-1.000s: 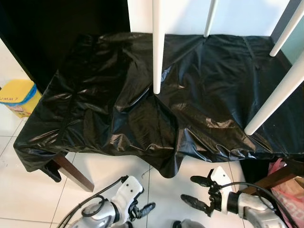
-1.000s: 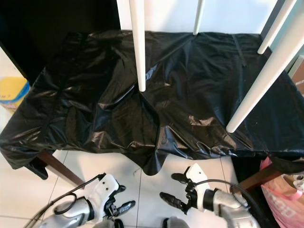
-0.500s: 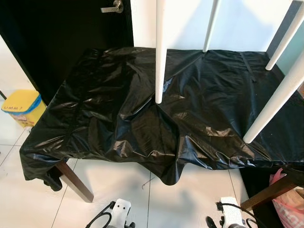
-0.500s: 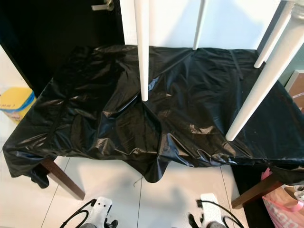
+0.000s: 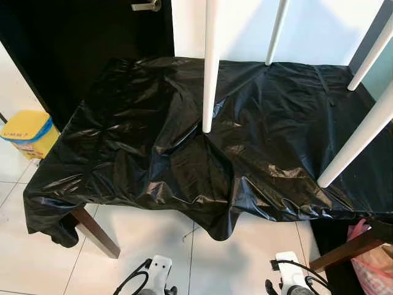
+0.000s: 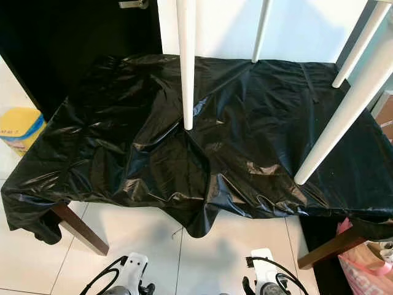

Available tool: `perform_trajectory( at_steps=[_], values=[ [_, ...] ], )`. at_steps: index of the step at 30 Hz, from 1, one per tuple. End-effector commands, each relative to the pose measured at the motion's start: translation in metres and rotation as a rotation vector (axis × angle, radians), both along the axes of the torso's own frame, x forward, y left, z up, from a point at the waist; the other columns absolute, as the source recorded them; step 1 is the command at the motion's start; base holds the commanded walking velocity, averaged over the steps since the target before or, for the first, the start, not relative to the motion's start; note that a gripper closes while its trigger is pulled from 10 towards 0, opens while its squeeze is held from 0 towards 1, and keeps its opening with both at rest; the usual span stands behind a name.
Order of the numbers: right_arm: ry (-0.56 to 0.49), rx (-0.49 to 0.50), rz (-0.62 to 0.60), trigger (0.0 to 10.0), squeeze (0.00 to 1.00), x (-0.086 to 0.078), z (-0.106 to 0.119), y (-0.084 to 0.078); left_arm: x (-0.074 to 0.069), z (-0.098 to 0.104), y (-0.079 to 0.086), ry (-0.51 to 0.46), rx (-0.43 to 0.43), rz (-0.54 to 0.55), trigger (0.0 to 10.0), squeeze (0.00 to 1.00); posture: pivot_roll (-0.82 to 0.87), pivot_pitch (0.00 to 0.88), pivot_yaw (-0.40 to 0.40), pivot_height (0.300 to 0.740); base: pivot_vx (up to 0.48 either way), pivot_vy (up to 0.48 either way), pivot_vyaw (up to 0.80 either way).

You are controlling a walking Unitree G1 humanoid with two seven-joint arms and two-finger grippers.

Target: Building children table

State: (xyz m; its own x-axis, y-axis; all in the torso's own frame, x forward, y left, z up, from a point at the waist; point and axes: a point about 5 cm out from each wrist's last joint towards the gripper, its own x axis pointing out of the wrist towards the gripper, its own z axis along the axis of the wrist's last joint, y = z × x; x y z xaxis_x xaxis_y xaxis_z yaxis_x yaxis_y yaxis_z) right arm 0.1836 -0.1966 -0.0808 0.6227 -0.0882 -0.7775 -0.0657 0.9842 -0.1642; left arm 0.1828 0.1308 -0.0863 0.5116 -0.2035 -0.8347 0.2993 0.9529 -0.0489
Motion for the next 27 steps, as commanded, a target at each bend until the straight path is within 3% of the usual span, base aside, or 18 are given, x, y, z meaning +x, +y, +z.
perform_trajectory(
  at_steps=[1, 2, 5, 9, 18, 22, 25, 27],
  values=[
    [0.017, -0.008, 0.004, 10.0, 0.0, -0.004, -0.002, 0.0, -0.005, -0.003, 0.002, 0.022, 0.036, 0.005, 10.0, 0.0, -0.01, 0.132, -0.03, 0.74, 0.0, 0.0, 0.0],
    [0.024, -0.01, -0.001, 10.0, 0.0, -0.009, -0.004, -0.002, -0.009, -0.005, 0.001, 0.026, 0.04, 0.012, 10.0, 0.0, 0.0, 0.273, -0.008, 0.74, 0.0, 0.0, 0.0],
    [0.033, -0.012, -0.007, 10.0, 0.0, -0.015, -0.006, -0.006, -0.015, -0.007, -0.001, 0.032, 0.044, 0.021, 10.0, 0.0, 0.0, 0.286, -0.005, 0.74, 0.0, 0.0, 0.0],
    [0.034, -0.009, -0.049, 10.0, 0.0, -0.024, -0.008, -0.012, -0.022, -0.01, -0.01, 0.038, 0.045, 0.019, 10.0, 0.0, -0.02, 0.377, 0.013, 0.74, 0.0, 0.0, 0.0],
    [0.03, -0.004, -0.052, 10.0, 0.0, -0.031, -0.01, -0.012, -0.029, -0.012, -0.012, 0.047, 0.041, 0.007, 10.0, 0.0, -0.03, 0.418, 0.026, 0.74, 0.0, 0.0, 0.0],
    [0.026, 0.004, -0.056, 10.0, 0.0, -0.029, -0.01, -0.011, -0.029, -0.013, -0.012, 0.048, 0.04, 0.008, 10.0, 0.0, -0.04, 0.35, 0.014, 0.74, 0.0, 0.0, 0.0],
    [0.009, -0.009, -0.026, 10.0, 0.0, -0.017, -0.006, -0.006, -0.025, -0.011, -0.012, 0.047, 0.04, -0.019, 10.0, 0.0, -0.07, 0.197, 0.006, 0.74, 0.0, 0.0, 0.0],
    [0.009, -0.009, -0.02, 10.0, 0.0, -0.014, -0.005, -0.004, -0.025, -0.011, -0.012, 0.049, 0.043, -0.026, 10.0, 0.0, -0.07, 0.161, 0.005, 0.74, 0.0, 0.0, 0.0]
  ],
)
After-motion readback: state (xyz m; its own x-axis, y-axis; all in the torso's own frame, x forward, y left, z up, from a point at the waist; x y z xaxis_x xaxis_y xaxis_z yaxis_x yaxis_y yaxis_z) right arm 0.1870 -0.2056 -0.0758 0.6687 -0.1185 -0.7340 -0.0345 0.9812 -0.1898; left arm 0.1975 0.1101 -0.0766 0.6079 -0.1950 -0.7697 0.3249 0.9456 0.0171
